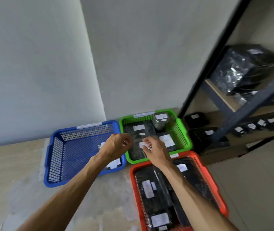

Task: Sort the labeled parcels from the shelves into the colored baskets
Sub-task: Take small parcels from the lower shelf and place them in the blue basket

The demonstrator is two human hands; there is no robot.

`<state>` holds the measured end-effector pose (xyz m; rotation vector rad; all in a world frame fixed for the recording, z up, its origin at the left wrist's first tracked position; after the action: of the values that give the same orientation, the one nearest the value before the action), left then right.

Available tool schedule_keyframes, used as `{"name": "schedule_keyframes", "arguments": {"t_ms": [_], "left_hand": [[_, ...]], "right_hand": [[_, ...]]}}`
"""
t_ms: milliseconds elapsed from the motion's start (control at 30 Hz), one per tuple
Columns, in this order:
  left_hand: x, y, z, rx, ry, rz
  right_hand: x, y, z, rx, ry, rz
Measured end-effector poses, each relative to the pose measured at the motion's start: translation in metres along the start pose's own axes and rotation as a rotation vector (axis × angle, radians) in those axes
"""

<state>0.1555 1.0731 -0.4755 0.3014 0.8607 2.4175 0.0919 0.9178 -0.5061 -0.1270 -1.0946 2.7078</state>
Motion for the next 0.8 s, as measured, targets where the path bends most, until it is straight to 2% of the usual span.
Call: {"name": "schedule_keyframes", "arguments": {"t_ms": [200, 367, 600, 700, 800], "left_hand": [[-0.004, 0.135, -0.058, -0.009, 0.041, -0.049], [-0.01, 0.262, -0.132, -0.006, 0.037, -0.101], [-0.045, 0.399, -0.256, 0.118, -0.084, -0.136], [-0.074, 0.428, -0.31, 0.287, -0.155, -0.047], [-0.113, 0.433, -0.37, 0.542, -0.219, 0.185]], "right_hand": [[0.055, 0.067, 0.136, -0.03, 0.113, 0.004], [0.109, 0.142, 0.256, 0.003, 0.179, 0.018], [0.154, 0.269, 0.384, 0.026, 0.244, -0.127], [0.148, 0.334, 0.415, -0.029, 0.25, -0.223], [0.13, 0.399, 0.44, -0.053, 0.245, -0.297]]}}
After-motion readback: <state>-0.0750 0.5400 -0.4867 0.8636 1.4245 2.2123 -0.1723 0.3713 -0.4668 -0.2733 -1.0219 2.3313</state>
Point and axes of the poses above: each hand's wrist, its own x-axis away from the middle knuckle, its own z-axis out of the back of the hand, y = z × x, the point moved 10 cm from there along -x, towards the middle knuckle, and after that the axes turned 1 degree about -z, right-handed, at the moved point
